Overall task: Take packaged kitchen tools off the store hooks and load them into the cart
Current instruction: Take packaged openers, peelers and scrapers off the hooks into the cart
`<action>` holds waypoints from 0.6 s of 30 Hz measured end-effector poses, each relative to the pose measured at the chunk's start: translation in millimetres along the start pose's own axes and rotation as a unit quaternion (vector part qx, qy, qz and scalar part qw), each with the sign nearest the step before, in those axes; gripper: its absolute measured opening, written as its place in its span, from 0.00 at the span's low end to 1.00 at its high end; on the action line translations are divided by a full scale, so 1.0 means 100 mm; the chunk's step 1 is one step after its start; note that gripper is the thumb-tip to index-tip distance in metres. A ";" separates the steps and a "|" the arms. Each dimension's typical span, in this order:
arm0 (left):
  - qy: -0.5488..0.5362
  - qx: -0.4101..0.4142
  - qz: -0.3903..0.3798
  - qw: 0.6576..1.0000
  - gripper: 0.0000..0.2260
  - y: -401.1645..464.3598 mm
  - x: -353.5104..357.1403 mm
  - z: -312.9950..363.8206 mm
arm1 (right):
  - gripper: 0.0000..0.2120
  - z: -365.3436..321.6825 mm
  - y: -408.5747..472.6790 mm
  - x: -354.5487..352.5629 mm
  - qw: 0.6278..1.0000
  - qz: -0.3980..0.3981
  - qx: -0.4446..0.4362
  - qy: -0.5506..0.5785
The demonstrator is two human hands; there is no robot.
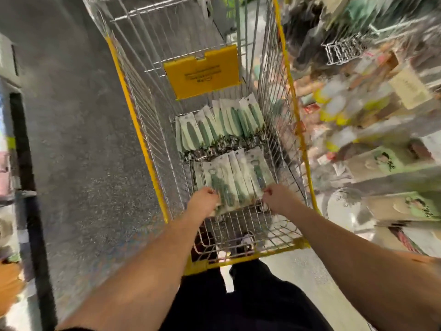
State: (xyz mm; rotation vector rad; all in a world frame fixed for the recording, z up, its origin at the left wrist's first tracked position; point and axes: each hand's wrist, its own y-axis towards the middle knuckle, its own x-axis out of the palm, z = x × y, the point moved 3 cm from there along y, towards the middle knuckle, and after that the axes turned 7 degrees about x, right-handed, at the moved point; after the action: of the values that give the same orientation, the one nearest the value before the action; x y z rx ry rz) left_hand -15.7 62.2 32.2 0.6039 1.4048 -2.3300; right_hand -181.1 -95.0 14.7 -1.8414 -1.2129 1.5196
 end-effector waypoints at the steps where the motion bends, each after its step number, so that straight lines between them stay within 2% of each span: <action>1: 0.000 -0.012 -0.003 1.000 0.10 0.15 0.02 -0.02 | 0.15 -0.01 0.11 0.03 1.000 0.002 0.014 0.014; 4: 0.012 -0.026 -0.020 0.999 0.10 0.57 0.15 -0.05 | 0.17 -0.03 0.43 0.11 0.998 0.006 0.056 0.020; 6: -0.003 -0.032 -0.020 0.999 0.15 0.85 0.25 -0.09 | 0.18 -0.04 0.64 0.17 0.996 0.015 0.086 0.026; 10: -0.023 -0.091 0.013 0.995 0.22 1.24 0.43 -0.19 | 0.14 0.00 1.02 0.32 0.989 0.056 0.122 0.068; 13: -0.024 -0.158 0.019 0.987 0.34 1.37 0.59 -0.30 | 0.21 -0.01 1.24 0.40 0.985 0.087 0.128 0.082; 18: 0.021 -0.193 0.049 0.980 0.34 1.54 0.70 -0.38 | 0.29 -0.03 1.47 0.51 0.974 0.067 0.187 0.104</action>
State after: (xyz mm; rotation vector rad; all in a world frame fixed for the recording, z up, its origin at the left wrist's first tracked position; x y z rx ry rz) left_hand 8.8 21.9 -135.0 0.5920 1.7418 -1.9050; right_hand -128.7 -125.7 -128.0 -1.7952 -0.6646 1.4618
